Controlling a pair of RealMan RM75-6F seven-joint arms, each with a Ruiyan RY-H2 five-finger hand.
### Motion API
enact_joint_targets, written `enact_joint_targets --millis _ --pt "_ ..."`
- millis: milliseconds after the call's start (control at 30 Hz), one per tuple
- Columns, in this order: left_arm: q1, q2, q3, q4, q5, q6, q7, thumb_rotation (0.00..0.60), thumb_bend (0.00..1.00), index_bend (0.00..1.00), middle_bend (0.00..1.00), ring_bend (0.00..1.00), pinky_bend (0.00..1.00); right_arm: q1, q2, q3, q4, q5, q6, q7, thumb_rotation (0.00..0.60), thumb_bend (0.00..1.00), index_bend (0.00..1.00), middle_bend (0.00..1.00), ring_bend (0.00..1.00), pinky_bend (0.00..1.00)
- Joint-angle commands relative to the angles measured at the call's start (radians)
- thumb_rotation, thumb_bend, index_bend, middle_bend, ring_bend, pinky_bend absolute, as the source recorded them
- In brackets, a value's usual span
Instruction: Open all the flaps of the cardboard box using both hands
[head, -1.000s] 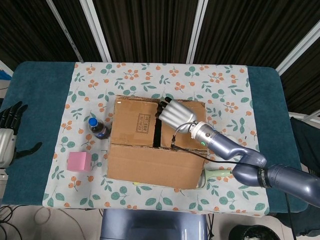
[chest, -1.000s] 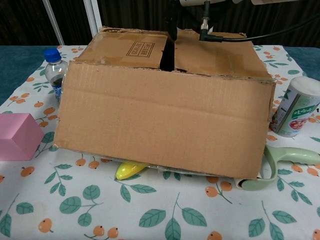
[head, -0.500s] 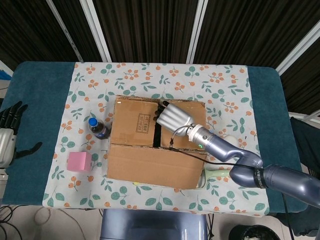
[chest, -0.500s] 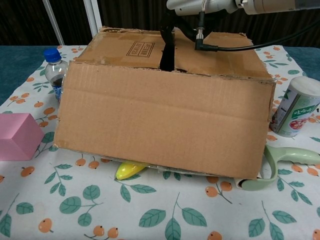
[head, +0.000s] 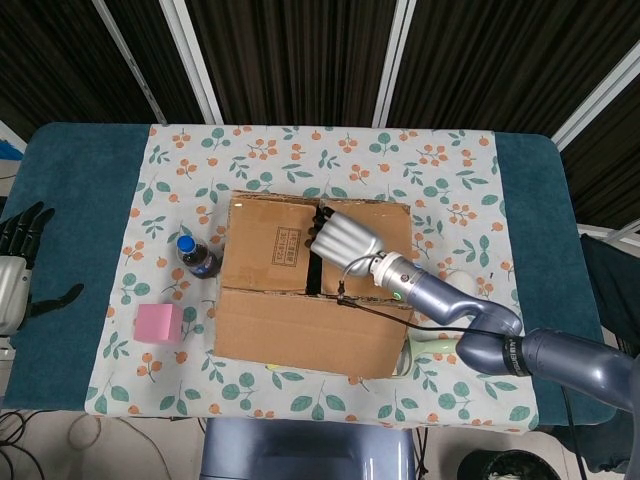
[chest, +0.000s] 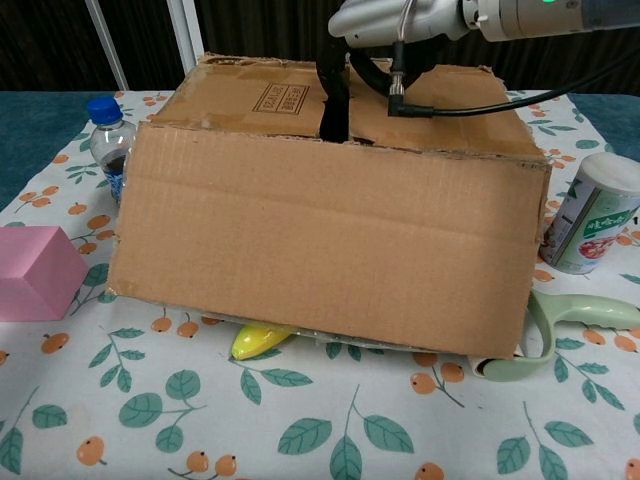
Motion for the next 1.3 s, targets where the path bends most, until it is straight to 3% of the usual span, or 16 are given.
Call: enact_joint_targets --millis 33,300,1300 --pt "0.000 0.001 0.001 -0.001 0.002 -0.004 -0.001 0.600 0.15 0.00 0.00 0.00 0.06 0.003 0.000 -0.005 -0.001 0.001 0.000 -0.010 0.600 1.00 0.46 0.39 0.25 0.26" --pt "0.001 0.005 -0.002 -0.005 0.006 -0.009 -0.004 0.600 0.15 0.00 0.00 0.00 0.06 0.006 0.019 -0.017 -0.015 0.001 0.010 -0.049 0.600 1.00 0.53 0.44 0.25 0.26" --pt "0.014 0.021 -0.005 -0.040 0.060 0.017 -0.006 0.600 0.15 0.00 0.00 0.00 0.05 -0.033 0.269 0.001 -0.244 0.115 0.050 -0.189 0.600 1.00 0.53 0.41 0.25 0.26"
